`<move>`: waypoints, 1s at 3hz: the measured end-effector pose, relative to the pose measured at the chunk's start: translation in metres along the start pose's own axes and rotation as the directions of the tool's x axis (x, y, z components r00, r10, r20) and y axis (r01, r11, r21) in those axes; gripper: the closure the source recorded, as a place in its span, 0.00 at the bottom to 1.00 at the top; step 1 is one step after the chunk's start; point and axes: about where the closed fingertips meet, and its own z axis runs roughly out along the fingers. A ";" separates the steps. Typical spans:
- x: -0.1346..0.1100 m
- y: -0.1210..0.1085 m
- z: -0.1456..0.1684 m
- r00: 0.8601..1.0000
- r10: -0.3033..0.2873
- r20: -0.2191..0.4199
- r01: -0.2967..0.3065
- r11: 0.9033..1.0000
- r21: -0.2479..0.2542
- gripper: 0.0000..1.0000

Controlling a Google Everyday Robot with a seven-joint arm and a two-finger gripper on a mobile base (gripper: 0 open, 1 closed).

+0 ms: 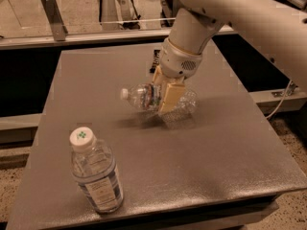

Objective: Knock water bottle over

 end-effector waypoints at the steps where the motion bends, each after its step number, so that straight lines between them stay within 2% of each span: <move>1: -0.006 -0.001 0.006 1.000 -0.019 -0.013 0.019 1.000 0.001 0.13; 2: -0.017 0.001 0.010 0.999 -0.048 -0.015 0.049 0.999 0.014 0.00; 3: -0.019 0.001 0.010 0.999 -0.050 -0.009 0.050 0.999 0.020 0.00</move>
Offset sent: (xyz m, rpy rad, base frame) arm -0.0090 0.0149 -0.0041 -0.0232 -0.0194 0.0454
